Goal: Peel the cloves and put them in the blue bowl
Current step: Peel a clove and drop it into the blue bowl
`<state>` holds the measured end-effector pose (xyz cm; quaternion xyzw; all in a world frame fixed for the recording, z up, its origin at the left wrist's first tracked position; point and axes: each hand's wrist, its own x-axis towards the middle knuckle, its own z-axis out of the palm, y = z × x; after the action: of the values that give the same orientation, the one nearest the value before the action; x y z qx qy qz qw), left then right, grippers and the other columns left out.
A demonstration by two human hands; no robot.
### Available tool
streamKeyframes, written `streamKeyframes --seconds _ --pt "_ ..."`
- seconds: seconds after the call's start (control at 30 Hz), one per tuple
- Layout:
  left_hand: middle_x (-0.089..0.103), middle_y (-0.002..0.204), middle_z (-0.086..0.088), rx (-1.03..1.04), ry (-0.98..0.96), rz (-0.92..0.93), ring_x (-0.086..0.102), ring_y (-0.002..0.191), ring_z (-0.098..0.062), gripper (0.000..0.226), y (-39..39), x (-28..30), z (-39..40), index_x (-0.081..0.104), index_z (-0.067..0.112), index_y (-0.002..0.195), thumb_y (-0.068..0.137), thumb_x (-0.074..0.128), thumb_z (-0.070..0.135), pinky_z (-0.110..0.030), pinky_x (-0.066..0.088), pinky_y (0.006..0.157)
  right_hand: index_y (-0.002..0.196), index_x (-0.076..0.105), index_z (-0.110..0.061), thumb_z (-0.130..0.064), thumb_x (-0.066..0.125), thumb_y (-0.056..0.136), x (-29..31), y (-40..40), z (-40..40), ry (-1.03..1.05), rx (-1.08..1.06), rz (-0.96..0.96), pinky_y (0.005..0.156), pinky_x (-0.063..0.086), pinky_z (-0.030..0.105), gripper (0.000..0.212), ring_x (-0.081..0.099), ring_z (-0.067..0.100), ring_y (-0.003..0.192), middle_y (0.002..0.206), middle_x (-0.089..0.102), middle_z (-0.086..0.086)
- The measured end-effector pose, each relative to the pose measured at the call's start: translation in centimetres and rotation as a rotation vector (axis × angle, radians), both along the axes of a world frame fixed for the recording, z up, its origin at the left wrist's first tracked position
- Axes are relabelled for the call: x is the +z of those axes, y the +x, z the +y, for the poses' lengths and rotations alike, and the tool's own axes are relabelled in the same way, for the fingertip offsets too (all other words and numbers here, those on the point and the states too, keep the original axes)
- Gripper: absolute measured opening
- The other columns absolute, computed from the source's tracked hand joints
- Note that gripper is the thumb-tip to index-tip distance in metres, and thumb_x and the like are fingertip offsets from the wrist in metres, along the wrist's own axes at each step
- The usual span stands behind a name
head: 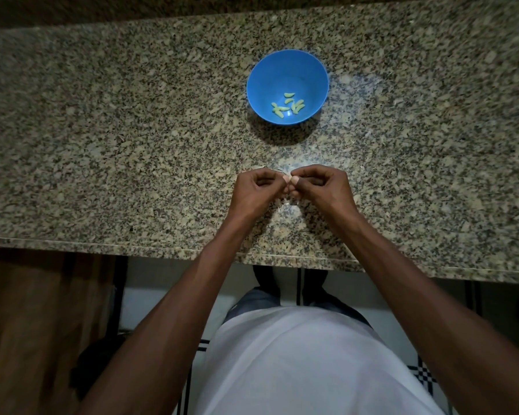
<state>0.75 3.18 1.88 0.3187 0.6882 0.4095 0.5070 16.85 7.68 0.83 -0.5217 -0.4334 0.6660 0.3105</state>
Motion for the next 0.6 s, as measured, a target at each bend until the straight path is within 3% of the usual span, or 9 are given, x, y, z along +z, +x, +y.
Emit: streamKeyframes --seconds 0.13,0.23,0.4,0.6 --pt "0.078 0.087 -0.002 -0.033 0.076 0.271 0.076 0.083 -0.014 0.018 0.5 -0.3 -0.1 0.077 0.009 0.098 0.091 0.079 0.025 -0.035 0.065 0.078 0.108 0.076 0.004 -0.006 0.077 0.092 0.3 -0.3 -0.5 -0.011 -0.043 0.029 0.080 0.062 0.029 0.019 0.078 0.022 0.088 0.098 0.078 0.018" --pt "0.078 0.088 0.001 -0.083 0.105 0.308 0.076 0.083 -0.011 0.016 0.7 -0.1 -0.2 0.077 0.011 0.099 0.095 0.075 0.026 -0.036 0.065 0.078 0.106 0.076 0.005 -0.009 0.081 0.089 0.2 -0.1 -0.3 -0.029 -0.056 0.051 0.081 0.062 0.030 0.022 0.078 0.026 0.093 0.101 0.078 0.018" --pt "0.079 0.090 -0.004 -0.099 0.056 0.172 0.076 0.087 -0.018 0.017 0.1 -0.4 -0.4 0.077 0.010 0.102 0.096 0.074 0.025 -0.042 0.064 0.085 0.105 0.077 0.004 -0.008 0.082 0.088 0.4 0.3 -0.1 0.010 0.006 0.008 0.075 0.060 0.026 0.022 0.079 0.023 0.084 0.091 0.079 0.016" --pt "0.076 0.088 -0.008 -0.081 -0.029 -0.056 0.070 0.080 -0.014 0.026 -0.4 0.1 -0.6 0.076 0.001 0.106 0.091 0.078 0.022 -0.028 0.057 0.078 0.103 0.080 -0.001 -0.012 0.082 0.089 0.3 0.5 -0.4 0.110 0.067 -0.065 0.078 0.061 0.027 0.018 0.079 0.022 0.088 0.092 0.080 0.011"
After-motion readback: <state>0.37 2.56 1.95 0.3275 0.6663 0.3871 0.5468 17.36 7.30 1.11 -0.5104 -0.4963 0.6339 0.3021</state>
